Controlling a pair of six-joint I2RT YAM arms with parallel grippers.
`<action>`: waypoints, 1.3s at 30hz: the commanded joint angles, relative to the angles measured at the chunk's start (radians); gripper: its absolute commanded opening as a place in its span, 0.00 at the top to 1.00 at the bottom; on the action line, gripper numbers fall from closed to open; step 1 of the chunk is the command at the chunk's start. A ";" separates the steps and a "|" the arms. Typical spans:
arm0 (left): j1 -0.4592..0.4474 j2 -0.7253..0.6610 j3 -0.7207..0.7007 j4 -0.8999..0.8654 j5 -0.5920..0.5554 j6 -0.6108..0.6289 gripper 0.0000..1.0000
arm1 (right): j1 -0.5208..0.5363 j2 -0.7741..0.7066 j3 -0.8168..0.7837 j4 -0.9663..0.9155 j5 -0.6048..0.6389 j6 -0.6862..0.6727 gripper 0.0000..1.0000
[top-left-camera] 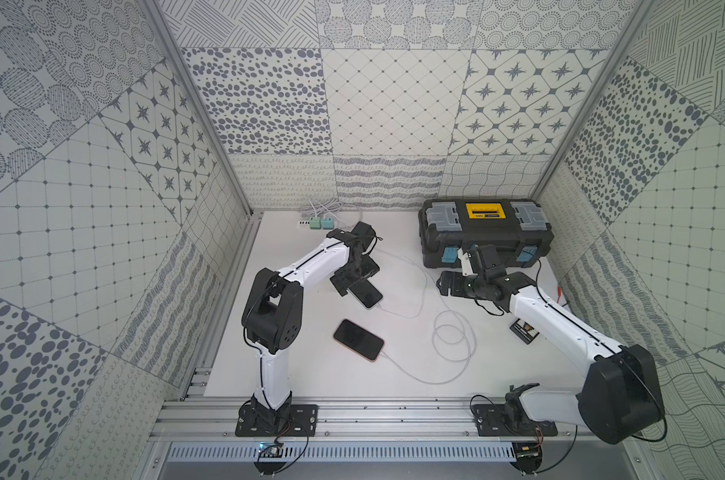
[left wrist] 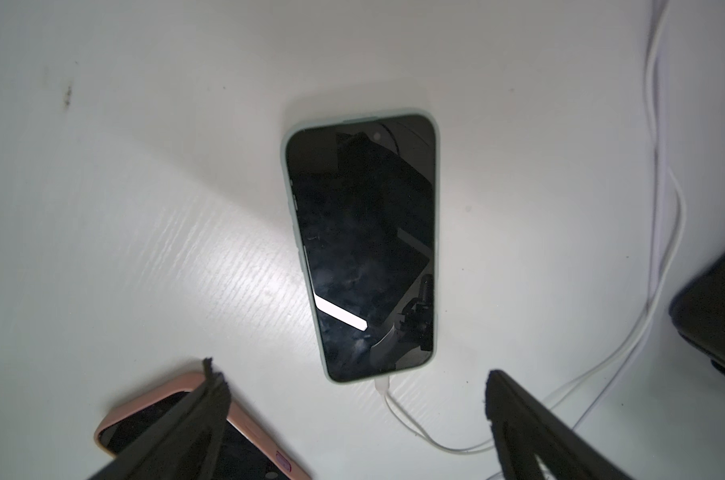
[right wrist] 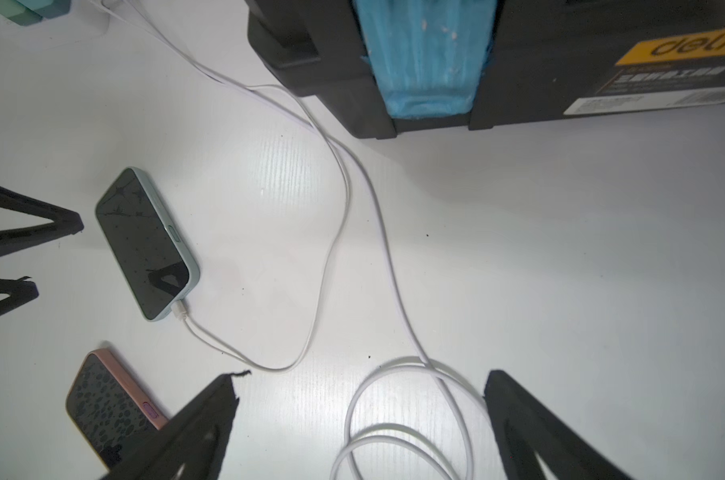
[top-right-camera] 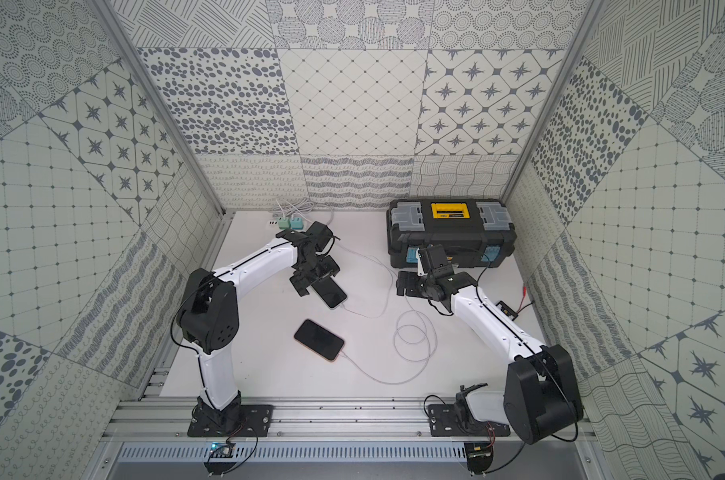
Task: Unplug the charging cable from the phone
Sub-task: Pick up the phone at the center of the board.
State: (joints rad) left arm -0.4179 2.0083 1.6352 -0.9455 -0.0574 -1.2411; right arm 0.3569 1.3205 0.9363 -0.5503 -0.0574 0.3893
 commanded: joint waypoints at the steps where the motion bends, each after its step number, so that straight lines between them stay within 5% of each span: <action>1: -0.006 0.065 0.073 -0.156 -0.022 -0.042 0.01 | -0.001 -0.022 -0.018 0.021 0.012 -0.008 0.03; 39: -0.018 0.245 0.184 -0.100 0.038 -0.073 0.01 | 0.000 -0.030 -0.022 0.029 0.018 0.011 0.03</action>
State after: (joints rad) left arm -0.4290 2.2402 1.7988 -1.0168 -0.0235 -1.3029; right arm 0.3569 1.3205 0.9230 -0.5499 -0.0563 0.3912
